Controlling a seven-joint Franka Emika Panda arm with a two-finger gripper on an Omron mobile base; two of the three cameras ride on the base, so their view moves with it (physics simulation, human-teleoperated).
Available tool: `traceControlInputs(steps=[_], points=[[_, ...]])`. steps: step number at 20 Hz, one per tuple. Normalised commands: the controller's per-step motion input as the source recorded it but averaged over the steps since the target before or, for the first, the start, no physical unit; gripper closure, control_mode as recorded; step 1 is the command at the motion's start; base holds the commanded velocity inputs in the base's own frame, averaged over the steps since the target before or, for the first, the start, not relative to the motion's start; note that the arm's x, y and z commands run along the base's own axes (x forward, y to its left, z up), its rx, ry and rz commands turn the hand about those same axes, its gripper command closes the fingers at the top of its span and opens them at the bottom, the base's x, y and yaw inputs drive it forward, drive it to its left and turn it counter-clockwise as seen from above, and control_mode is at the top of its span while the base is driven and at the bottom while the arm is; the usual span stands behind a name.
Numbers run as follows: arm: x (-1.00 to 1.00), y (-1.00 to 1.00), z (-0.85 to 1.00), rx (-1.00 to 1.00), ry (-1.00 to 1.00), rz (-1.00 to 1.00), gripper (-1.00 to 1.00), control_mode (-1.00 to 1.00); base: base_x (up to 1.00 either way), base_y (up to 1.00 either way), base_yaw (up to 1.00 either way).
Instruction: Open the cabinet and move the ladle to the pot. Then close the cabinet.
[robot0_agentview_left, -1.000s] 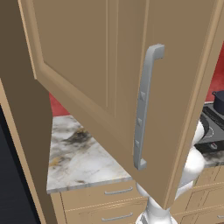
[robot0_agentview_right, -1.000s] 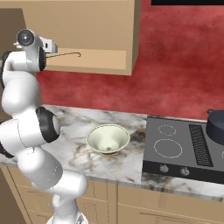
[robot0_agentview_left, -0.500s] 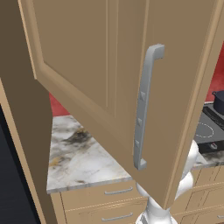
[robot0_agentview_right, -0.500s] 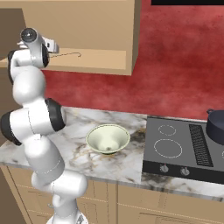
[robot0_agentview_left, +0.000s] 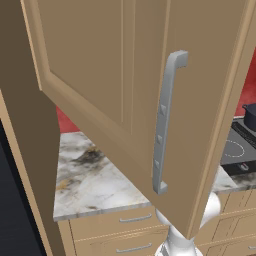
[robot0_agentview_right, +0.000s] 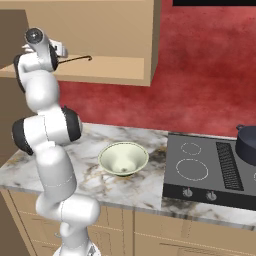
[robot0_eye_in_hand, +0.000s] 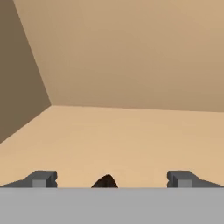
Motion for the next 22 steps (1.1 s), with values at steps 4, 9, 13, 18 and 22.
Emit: traceControlInputs(steps=[4, 9, 13, 18, 22], points=[[-0.14, 0.0, -0.39, 0.0, 0.0, 0.0, 1.0, -1.0, 0.0, 0.0, 0.0], [-0.29, -0.26, -0.06, 0.0, 0.03, -0.02, 1.0, -1.0, 0.0, 0.0, 0.0], [-0.13, -0.25, -0.06, 0.0, 0.06, -0.05, 1.0, -1.0, 0.0, 0.0, 0.0], [-0.16, -0.18, -0.14, 0.0, 0.03, -0.06, 1.0, -1.0, 0.0, 0.0, 0.0], [-0.24, -0.11, -0.02, 0.0, -0.02, -0.06, 1.0, -1.0, 0.0, 0.0, 0.0]])
